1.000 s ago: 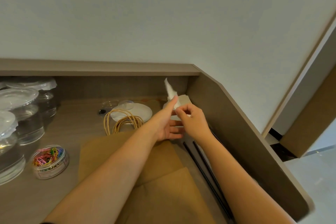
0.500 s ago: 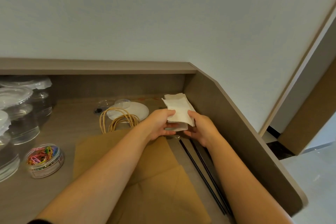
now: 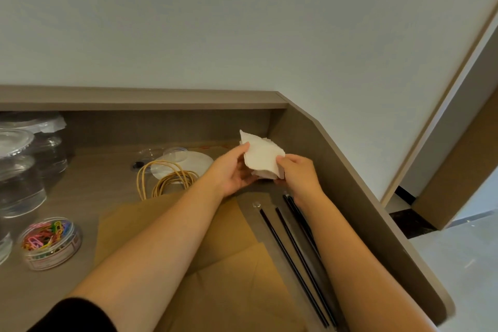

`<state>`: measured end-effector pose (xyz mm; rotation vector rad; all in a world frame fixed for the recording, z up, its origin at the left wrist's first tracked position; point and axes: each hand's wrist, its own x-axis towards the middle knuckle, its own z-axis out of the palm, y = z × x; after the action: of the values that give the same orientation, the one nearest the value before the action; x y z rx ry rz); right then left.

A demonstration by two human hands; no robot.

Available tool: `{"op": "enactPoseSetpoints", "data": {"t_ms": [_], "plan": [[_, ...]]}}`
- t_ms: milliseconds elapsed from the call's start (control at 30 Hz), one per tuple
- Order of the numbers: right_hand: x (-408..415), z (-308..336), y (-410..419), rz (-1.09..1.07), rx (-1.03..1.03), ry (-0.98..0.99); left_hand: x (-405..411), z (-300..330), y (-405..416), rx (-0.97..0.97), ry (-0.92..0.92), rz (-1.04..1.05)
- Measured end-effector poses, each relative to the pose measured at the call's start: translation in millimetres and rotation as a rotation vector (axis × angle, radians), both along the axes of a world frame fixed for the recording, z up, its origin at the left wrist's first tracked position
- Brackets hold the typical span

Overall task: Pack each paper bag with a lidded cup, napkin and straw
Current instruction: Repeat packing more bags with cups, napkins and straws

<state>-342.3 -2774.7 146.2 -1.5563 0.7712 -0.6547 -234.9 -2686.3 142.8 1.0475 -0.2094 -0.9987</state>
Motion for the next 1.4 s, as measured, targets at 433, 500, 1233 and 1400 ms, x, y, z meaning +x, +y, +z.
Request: {"op": "enactPoseSetpoints", "data": {"t_ms": [433,500,1233,1400], "plan": [[-18.5,-2.0,-0.9,-0.185,-0.058,-0.182,16.3,-6.8,-43.0,0.323,-0.418,0.147],[-22.0,-0.2,-0.9,-0.161,-0.002,-0.200,13.1,-10.2,-44.0,0.386,-0.393,0.075],[-24.3,14.1,42.0,-0.053,0.257,-0.300,-15.4,24.3,22.5,0.204,0.042,-0.096],[-36.8,15.2,44.8,0.062,0.163,-0.189,-23.9,26.6,38.1,0.186,0.008,-0.169]]}}
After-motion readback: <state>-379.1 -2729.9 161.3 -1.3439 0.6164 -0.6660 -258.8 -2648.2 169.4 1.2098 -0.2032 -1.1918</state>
